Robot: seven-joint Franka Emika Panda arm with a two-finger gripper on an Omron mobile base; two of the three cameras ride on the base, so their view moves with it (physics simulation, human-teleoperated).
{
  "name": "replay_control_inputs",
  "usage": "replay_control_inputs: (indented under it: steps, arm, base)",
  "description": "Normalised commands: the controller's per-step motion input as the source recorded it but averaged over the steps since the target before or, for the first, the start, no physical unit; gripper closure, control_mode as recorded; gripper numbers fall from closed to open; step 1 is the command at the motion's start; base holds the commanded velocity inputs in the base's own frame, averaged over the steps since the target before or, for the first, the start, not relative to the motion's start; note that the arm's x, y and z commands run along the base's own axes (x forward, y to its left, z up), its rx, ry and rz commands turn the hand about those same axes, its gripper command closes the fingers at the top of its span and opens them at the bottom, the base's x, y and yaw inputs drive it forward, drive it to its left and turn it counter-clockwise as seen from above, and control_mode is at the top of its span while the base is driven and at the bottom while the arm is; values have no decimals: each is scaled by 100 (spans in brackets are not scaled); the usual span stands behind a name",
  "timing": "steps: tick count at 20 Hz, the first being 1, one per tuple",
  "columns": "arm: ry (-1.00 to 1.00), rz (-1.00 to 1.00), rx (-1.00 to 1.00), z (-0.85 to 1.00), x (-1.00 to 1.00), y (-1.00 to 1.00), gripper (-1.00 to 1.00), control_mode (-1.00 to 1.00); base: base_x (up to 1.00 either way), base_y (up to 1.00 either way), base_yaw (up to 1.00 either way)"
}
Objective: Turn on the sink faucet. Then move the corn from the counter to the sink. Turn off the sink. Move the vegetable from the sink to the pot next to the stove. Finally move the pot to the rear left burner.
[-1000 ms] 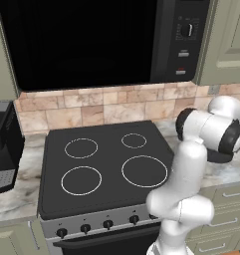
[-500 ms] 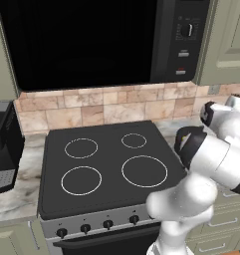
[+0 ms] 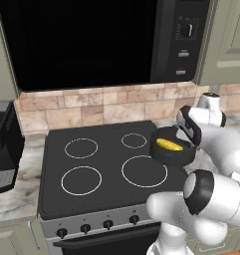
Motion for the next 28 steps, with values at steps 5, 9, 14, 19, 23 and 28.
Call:
replay_control_inputs:
  steps: [5,9,14,19,23,28]
  arm:
    - [0,6,0,30,61,94,100,-100]
    - [0,3,2,35,92,82,100,-100]
    - [3,5,1,16,87,87,100,-100]
    - [3,7,0,0,81,96,100,-100]
    - [1,8,0,-12,72,94,100,-100]
    - [3,4,0,-31,37,78,100,-100]
  base:
    - [0,0,0]
    - [0,0,0]
    - [0,0,0]
    - [0,0,0]
    - [0,0,0]
    - [0,0,0]
